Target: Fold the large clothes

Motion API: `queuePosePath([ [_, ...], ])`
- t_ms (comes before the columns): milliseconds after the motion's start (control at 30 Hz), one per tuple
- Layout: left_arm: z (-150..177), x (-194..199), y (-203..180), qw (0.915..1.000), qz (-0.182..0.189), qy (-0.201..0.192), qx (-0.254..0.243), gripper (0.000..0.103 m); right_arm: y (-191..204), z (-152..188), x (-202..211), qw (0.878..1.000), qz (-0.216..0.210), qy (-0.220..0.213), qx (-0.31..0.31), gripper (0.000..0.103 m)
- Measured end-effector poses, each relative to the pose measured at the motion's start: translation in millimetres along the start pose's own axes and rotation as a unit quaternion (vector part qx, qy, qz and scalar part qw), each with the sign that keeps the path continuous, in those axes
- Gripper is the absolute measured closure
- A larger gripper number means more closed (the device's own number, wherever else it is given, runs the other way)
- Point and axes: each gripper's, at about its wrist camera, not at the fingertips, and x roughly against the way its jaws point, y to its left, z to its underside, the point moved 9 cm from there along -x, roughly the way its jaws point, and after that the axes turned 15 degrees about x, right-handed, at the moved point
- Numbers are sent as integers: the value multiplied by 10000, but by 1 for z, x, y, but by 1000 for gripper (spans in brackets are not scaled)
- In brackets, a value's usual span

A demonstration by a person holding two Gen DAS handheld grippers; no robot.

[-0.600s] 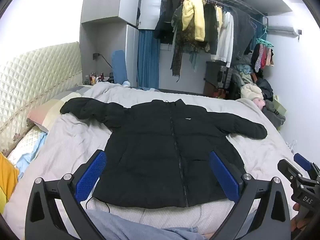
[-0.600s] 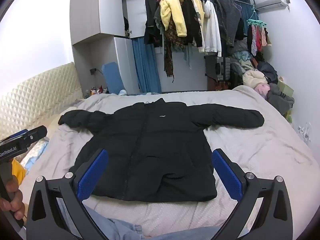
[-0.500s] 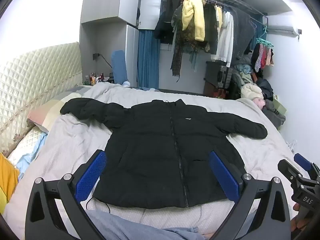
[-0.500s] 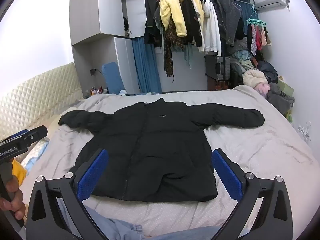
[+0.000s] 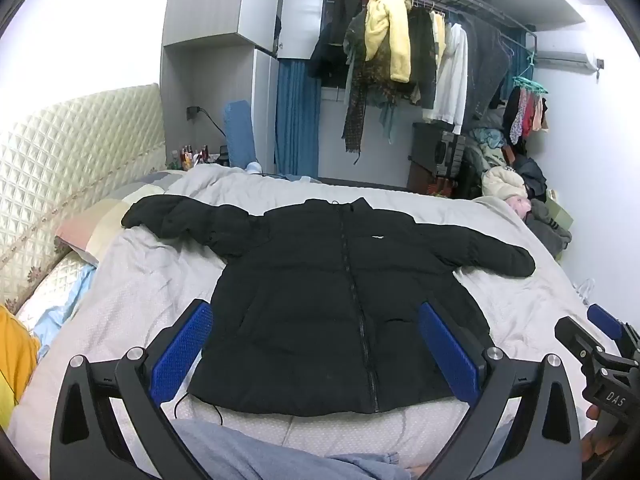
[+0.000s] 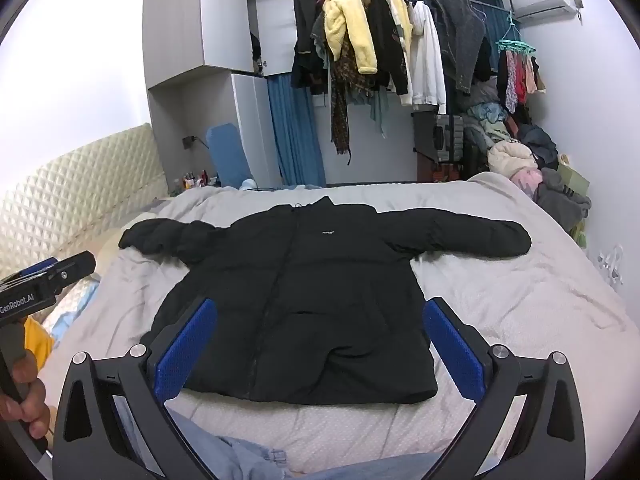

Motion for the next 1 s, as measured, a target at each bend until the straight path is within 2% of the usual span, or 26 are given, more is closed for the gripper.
queuePosePath([
  [1000,2,6,3,10000,62,25,43,0,9,-1,-6,10000,14,7,60,0],
])
